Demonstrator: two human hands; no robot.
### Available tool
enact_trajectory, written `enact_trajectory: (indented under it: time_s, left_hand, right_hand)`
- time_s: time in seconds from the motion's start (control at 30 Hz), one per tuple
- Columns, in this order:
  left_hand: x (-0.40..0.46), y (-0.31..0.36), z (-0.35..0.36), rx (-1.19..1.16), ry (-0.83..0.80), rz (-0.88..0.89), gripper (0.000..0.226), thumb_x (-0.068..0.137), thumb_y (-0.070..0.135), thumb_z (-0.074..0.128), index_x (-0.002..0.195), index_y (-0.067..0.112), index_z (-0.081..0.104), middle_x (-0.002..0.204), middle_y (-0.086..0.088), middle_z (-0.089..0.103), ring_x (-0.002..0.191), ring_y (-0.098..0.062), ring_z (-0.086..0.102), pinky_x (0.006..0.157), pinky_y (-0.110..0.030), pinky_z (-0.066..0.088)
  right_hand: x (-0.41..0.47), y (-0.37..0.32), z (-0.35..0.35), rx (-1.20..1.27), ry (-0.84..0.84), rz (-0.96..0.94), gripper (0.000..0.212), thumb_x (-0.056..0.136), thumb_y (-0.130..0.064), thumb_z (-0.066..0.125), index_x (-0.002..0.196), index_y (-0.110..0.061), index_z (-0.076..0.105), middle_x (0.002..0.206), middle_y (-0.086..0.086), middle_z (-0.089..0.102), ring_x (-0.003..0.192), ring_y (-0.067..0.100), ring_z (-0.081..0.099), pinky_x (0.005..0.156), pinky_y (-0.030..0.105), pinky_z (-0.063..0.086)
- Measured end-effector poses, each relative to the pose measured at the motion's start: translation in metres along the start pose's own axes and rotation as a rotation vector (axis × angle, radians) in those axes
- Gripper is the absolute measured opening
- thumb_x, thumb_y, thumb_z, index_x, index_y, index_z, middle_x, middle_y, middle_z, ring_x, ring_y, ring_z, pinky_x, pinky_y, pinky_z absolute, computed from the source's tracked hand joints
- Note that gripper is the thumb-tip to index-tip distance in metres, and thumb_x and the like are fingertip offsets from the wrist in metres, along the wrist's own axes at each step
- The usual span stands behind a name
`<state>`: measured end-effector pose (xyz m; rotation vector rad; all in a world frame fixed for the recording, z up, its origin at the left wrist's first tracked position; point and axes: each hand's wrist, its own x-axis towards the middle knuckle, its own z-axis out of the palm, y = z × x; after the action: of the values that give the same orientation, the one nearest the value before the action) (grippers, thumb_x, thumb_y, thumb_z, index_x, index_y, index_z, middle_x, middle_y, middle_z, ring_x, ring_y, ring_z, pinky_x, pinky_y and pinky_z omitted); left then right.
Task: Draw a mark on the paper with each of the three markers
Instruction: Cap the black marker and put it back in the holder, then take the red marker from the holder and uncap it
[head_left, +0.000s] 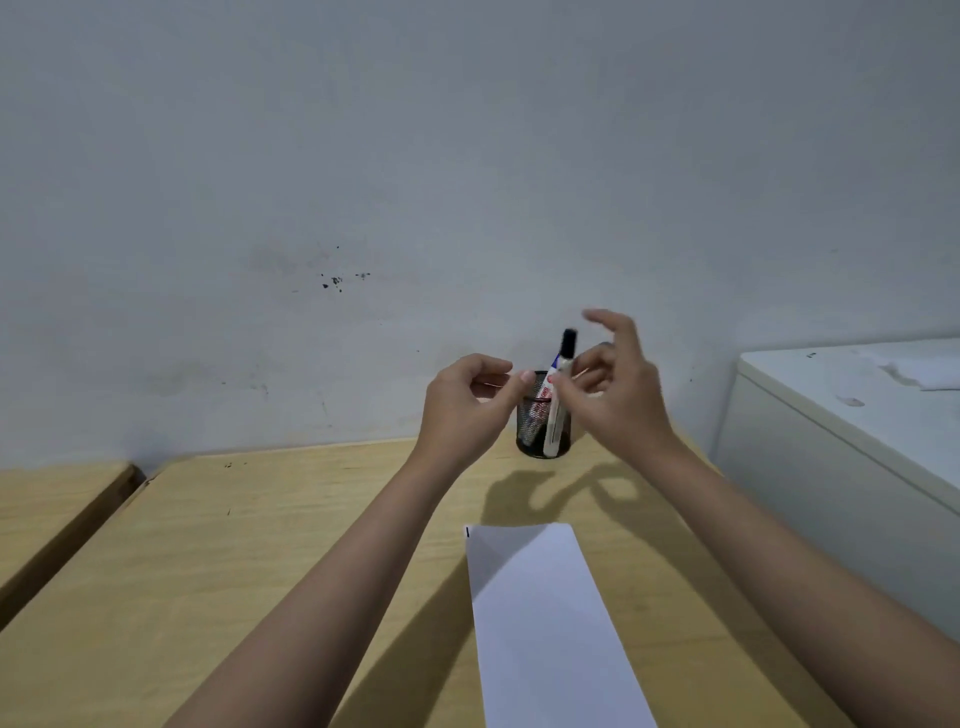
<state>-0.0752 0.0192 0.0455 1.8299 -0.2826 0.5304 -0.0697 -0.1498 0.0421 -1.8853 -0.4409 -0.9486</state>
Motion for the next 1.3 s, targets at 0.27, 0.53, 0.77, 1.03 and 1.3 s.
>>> enact_trajectory:
  time_s: [0.27, 0.53, 0.77, 1.03, 1.3]
  left_hand:
    - [0.04, -0.047, 0.048, 0.27, -0.011, -0.046, 0.031, 0.08, 0.036, 0.067, 0.098, 0.01, 0.063, 0.104, -0.006, 0.065, 0.097, -0.021, 0.06, 0.082, -0.033, 0.048]
    - [0.073, -0.082, 0.077, 0.555, -0.122, -0.085, 0.044, 0.085, 0.045, 0.056, 0.099, 0.004, 0.062, 0.107, -0.014, 0.063, 0.1, -0.032, 0.058, 0.082, -0.041, 0.047]
    - [0.069, -0.093, 0.078, 0.505, -0.067, -0.054, 0.046, 0.081, 0.047, 0.061, 0.092, 0.002, 0.067, 0.099, -0.014, 0.069, 0.097, -0.031, 0.062, 0.079, -0.04, 0.051]
    - [0.069, -0.096, 0.078, 0.523, -0.053, -0.042, 0.046, 0.08, 0.05, 0.061, 0.09, 0.005, 0.068, 0.097, -0.012, 0.07, 0.095, -0.029, 0.063, 0.076, -0.042, 0.053]
    - [0.063, -0.09, 0.078, 0.581, -0.134, -0.16, 0.049, 0.082, 0.053, 0.056, 0.107, 0.011, 0.058, 0.108, -0.012, 0.055, 0.101, -0.03, 0.055, 0.083, -0.041, 0.048]
  right_hand:
    - [0.069, 0.057, 0.007, -0.007, 0.261, 0.192, 0.034, 0.076, -0.009, 0.066, 0.103, -0.022, 0.05, 0.06, 0.005, 0.065, 0.052, 0.012, 0.061, 0.056, 0.011, 0.045]
    - [0.066, 0.099, 0.042, -0.235, -0.069, 0.372, 0.036, 0.073, -0.001, 0.06, 0.101, -0.013, 0.042, 0.068, 0.015, 0.063, 0.059, 0.03, 0.059, 0.052, 0.035, 0.047]
    - [0.059, 0.116, 0.052, -0.374, -0.191, 0.472, 0.038, 0.076, -0.015, 0.073, 0.101, -0.005, 0.046, 0.1, 0.015, 0.057, 0.083, 0.026, 0.056, 0.064, 0.033, 0.046]
    - [0.07, 0.114, 0.056, -0.651, -0.222, 0.446, 0.024, 0.08, -0.029, 0.066, 0.099, -0.014, 0.067, 0.112, 0.016, 0.054, 0.108, 0.036, 0.049, 0.087, 0.043, 0.041]
    - [0.072, 0.081, 0.039, -0.19, -0.201, 0.301, 0.011, 0.07, -0.012, 0.078, 0.079, -0.011, 0.071, 0.073, 0.004, 0.07, 0.07, 0.015, 0.064, 0.07, 0.029, 0.052]
